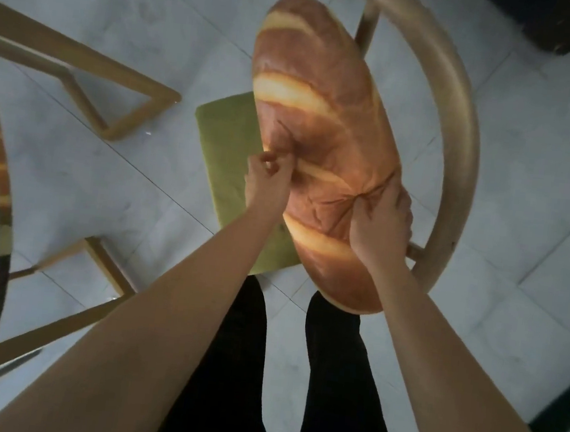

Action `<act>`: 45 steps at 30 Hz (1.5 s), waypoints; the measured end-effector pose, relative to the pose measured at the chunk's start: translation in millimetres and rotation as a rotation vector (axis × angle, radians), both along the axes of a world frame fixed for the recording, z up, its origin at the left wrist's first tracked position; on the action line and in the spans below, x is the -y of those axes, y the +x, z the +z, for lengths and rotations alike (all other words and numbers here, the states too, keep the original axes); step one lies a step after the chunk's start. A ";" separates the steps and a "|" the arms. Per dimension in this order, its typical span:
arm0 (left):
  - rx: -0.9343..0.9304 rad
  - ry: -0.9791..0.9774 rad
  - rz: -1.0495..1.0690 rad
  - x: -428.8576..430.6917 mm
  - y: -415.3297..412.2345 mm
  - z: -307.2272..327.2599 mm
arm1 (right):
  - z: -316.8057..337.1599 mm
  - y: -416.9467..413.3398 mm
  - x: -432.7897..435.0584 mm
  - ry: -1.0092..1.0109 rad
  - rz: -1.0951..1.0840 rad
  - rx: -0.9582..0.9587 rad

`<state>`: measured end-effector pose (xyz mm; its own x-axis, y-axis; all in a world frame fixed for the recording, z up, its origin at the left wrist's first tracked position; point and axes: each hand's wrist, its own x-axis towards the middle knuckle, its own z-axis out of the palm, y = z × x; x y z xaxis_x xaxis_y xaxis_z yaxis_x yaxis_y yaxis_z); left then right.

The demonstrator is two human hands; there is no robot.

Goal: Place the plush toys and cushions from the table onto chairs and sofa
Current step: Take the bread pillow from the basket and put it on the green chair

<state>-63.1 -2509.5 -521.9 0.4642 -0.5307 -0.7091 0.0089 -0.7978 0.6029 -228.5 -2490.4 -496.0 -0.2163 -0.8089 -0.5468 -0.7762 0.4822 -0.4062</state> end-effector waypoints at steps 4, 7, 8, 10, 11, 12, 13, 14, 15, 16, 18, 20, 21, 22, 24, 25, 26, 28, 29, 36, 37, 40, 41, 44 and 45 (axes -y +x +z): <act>-0.346 0.099 0.067 6.5 6.7 -14.8 | 3.0 0.6 5.5 -0.054 -0.131 0.001; -0.482 0.055 0.058 2.5 4.6 -16.3 | 9.9 2.7 8.4 -0.134 -0.293 0.074; -0.463 0.015 0.052 0.5 3.5 -17.1 | 11.4 2.3 6.9 -0.161 -0.339 0.093; -0.393 -0.050 0.034 -2.9 -0.8 -20.8 | 10.2 -0.3 3.0 -0.182 -0.372 0.106; -0.363 -0.065 0.016 -4.3 -3.2 -19.7 | 8.6 -1.9 2.1 -0.161 -0.366 0.102; -0.337 -0.069 -0.004 -5.3 -5.7 -19.3 | 6.3 -3.2 3.0 -0.123 -0.348 0.086; -0.311 -0.060 -0.032 -5.5 -7.4 -21.6 | 3.4 -4.1 5.4 -0.077 -0.315 0.060; -0.282 -0.038 -0.070 -4.5 -8.2 -24.3 | -0.4 -4.8 8.6 -0.035 -0.266 0.033; -0.262 0.007 -0.110 -2.0 -7.9 -26.1 | -3.8 -5.4 12.9 0.001 -0.214 0.008; -0.244 0.066 -0.149 2.5 -6.8 -27.9 | -5.9 -5.8 18.2 0.032 -0.171 -0.009; -0.251 0.148 -0.204 8.2 -2.6 -27.6 | -5.8 -6.8 32.0 0.102 -0.158 -0.014; -0.314 0.106 -0.207 3.5 4.7 -26.8 | 0.2 -6.7 47.3 0.119 -0.197 0.013; -0.336 0.082 -0.234 -3.9 8.7 -26.4 | 6.4 -4.5 54.1 0.048 -0.183 0.009; -0.338 0.080 -0.292 -13.3 11.1 -26.2 | 14.5 0.9 61.3 -0.090 -0.115 -0.027; -0.355 0.152 -0.380 -33.9 6.6 -27.1 | 26.9 20.5 76.8 -0.440 0.181 -0.136; -0.380 0.195 -0.365 -41.7 0.8 -27.2 | 30.0 33.3 87.1 -0.564 0.357 -0.179; -0.399 0.221 -0.330 -46.7 -6.0 -28.9 | 29.9 46.6 99.1 -0.632 0.533 -0.218; -0.415 0.234 -0.272 -50.2 -14.4 -34.4 | 18.6 69.4 125.6 -0.647 0.905 -0.348; -0.424 0.229 -0.256 -48.9 -15.2 -37.8 | 7.9 77.4 135.6 -0.606 1.081 -0.431; -0.461 0.259 -0.246 -35.1 -6.1 -44.2 | -16.3 129.1 162.8 -0.415 1.219 -0.555; -0.473 0.259 -0.255 -34.9 -7.1 -43.3 | -12.1 143.4 159.8 -0.480 1.219 -0.549; -0.478 0.258 -0.256 -39.4 -13.0 -44.2 | -28.8 168.3 163.3 -0.569 1.397 -0.618; -0.477 0.249 -0.245 -39.9 -13.9 -44.6 | -41.2 169.8 171.2 -0.503 1.483 -0.721; -0.484 0.233 -0.200 -36.0 -7.8 -48.5 | -64.2 174.2 194.0 -0.219 1.523 -0.918; -0.488 0.229 -0.212 -35.4 -5.6 -50.7 | -66.9 178.2 196.0 -0.199 1.502 -0.907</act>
<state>-68.7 -2474.1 -572.6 -0.0447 -0.3838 -0.9223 0.0682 -0.9223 0.3805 -50.3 -2686.4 -562.9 0.5562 -0.6094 -0.5651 -0.4553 -0.7922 0.4063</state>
